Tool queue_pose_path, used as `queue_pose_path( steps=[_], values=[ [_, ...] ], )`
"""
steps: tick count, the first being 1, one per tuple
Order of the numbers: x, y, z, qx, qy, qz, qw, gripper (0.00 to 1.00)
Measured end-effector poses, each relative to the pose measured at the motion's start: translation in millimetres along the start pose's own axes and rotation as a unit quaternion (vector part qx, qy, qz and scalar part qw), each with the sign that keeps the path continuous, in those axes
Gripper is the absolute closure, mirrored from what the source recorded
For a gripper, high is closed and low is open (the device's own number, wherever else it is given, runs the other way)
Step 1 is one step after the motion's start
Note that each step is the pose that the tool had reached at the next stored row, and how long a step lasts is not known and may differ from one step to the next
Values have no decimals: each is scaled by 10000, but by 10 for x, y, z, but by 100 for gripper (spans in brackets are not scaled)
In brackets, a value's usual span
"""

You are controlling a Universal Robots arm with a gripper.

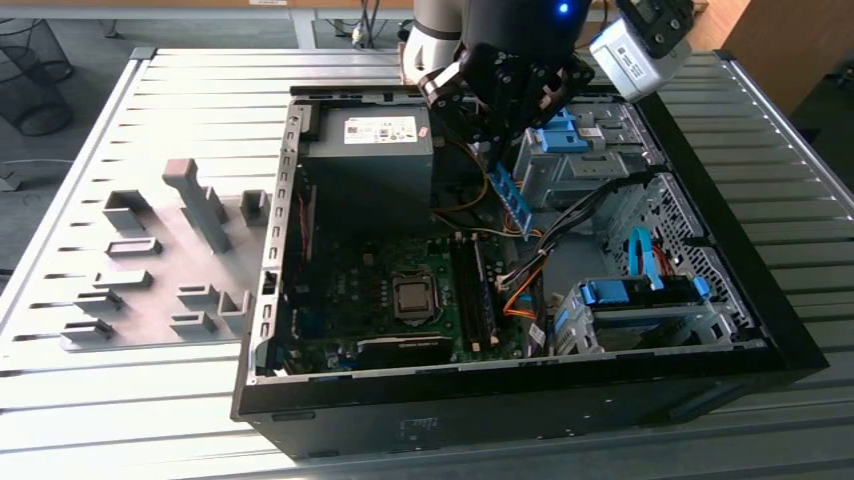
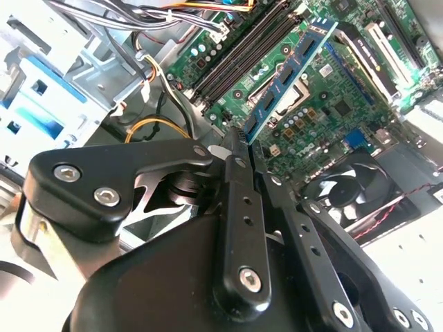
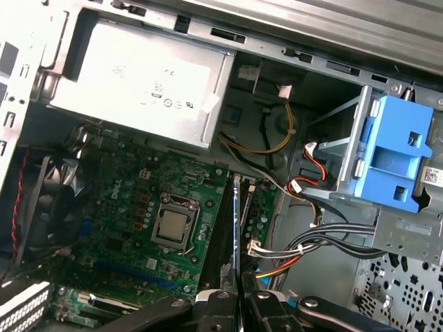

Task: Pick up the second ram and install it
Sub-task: 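Insert the second ram into the second slot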

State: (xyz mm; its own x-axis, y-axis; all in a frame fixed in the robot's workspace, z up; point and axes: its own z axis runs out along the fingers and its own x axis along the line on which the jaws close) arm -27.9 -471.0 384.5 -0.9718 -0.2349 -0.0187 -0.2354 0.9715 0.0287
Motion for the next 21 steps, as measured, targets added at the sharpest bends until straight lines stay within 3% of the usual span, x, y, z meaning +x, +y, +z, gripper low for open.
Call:
queue_pose_path(
  steps=[6, 10, 14, 17, 21],
  values=[
    [2, -2, 67, 12, -13, 535, 9986, 86],
    [3, -3, 115, 9, 10, 674, 9977, 86],
    [3, -3, 185, 20, 2, 1016, 9948, 86],
    [4, -3, 212, 20, 20, 1184, 9930, 86],
    [4, -3, 221, 21, 29, 1212, 9926, 86]
  ],
)
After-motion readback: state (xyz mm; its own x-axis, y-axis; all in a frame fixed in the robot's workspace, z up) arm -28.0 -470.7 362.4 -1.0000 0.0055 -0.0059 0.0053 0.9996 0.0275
